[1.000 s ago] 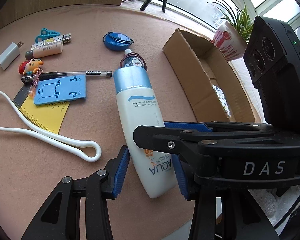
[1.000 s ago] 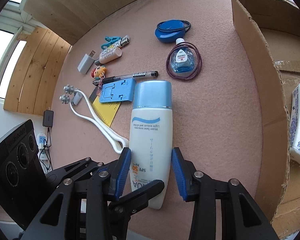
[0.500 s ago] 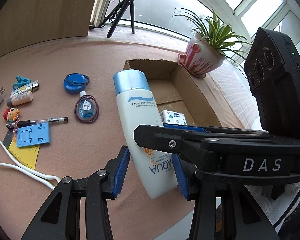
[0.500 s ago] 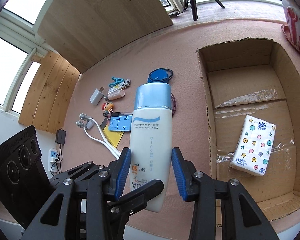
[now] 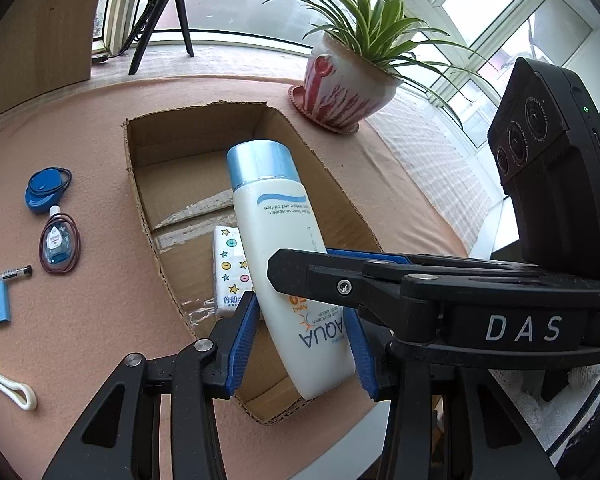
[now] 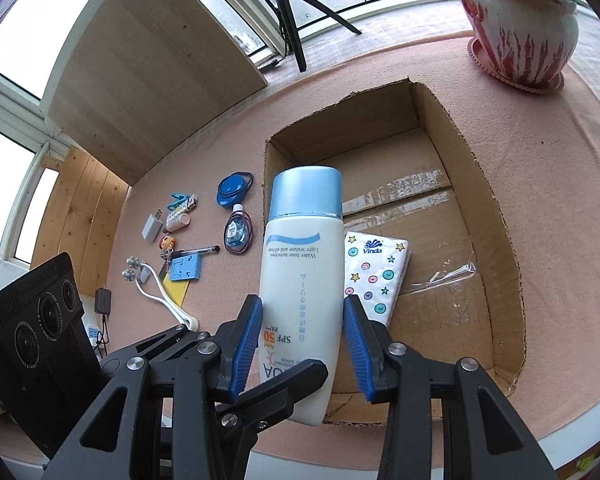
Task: Organize objects
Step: 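Carry the sunscreen bottle into the box beside the tissues and release, then move the right gripper to the blue tape measure and grasp it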
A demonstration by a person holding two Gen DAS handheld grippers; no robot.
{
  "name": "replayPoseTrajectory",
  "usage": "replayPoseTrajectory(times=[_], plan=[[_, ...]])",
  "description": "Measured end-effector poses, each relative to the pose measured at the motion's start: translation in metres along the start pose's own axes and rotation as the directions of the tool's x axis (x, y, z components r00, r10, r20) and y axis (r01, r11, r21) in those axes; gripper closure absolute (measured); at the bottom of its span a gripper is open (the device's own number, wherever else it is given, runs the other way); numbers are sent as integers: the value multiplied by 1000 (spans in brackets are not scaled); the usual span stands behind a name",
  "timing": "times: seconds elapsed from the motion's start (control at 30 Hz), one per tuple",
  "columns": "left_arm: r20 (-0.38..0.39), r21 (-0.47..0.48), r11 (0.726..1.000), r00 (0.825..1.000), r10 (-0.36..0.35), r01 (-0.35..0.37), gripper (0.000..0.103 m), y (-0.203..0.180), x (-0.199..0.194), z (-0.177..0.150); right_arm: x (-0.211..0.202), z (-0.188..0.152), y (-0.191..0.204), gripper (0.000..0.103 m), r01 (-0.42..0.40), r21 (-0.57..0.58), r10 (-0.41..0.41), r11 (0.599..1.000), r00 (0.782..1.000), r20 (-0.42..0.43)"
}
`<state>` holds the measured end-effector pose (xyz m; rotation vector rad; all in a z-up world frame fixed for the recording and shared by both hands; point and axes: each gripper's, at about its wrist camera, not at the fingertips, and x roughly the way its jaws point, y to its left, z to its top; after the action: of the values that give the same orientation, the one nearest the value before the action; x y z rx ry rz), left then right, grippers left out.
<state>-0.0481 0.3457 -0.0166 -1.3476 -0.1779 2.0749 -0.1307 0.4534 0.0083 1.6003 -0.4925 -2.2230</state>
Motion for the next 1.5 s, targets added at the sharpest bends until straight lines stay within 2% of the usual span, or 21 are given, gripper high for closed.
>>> replayPoseTrajectory(times=[0.27,0.53,0.6,0.67,0.7,0.77,0.97,1.13,1.3,1.5], plan=[[-26,27,1000,1000,-13,14,56,-15,25,8,-12,0,-29,64,23,43,-23,999,1000,14],[-36,41,999,999,-18,19,56,-22,31,10,-17,-1,-40,64,37,61,-38,997,999,25],[-31,52,999,1000,-4,5,53,-23,30,10,-18,-1,-40,64,39,61,-41,997,999,26],[-23,64,998,999,30,-28,43,-24,28,9,-17,-1,-40,64,49,54,-50,997,998,26],[-18,59,998,999,33,-32,43,-21,26,8,-17,-1,-39,64,69,45,-71,997,997,29],[-18,36,999,999,29,-28,43,-13,21,8,-19,0,-37,64,127,35,-128,991,990,51],[16,-20,999,999,40,-40,43,15,-7,1,-22,8,-22,64,100,8,-101,995,992,75],[50,-93,992,994,95,-90,43,51,-41,-8,-11,19,9,64,66,-48,-62,997,995,72],[77,-175,975,985,153,-138,43,95,-75,-21,11,33,50,64,41,-128,-36,991,998,46],[84,-281,942,973,216,-185,43,149,-109,-44,48,53,94,64,20,-195,-20,981,1000,5]])
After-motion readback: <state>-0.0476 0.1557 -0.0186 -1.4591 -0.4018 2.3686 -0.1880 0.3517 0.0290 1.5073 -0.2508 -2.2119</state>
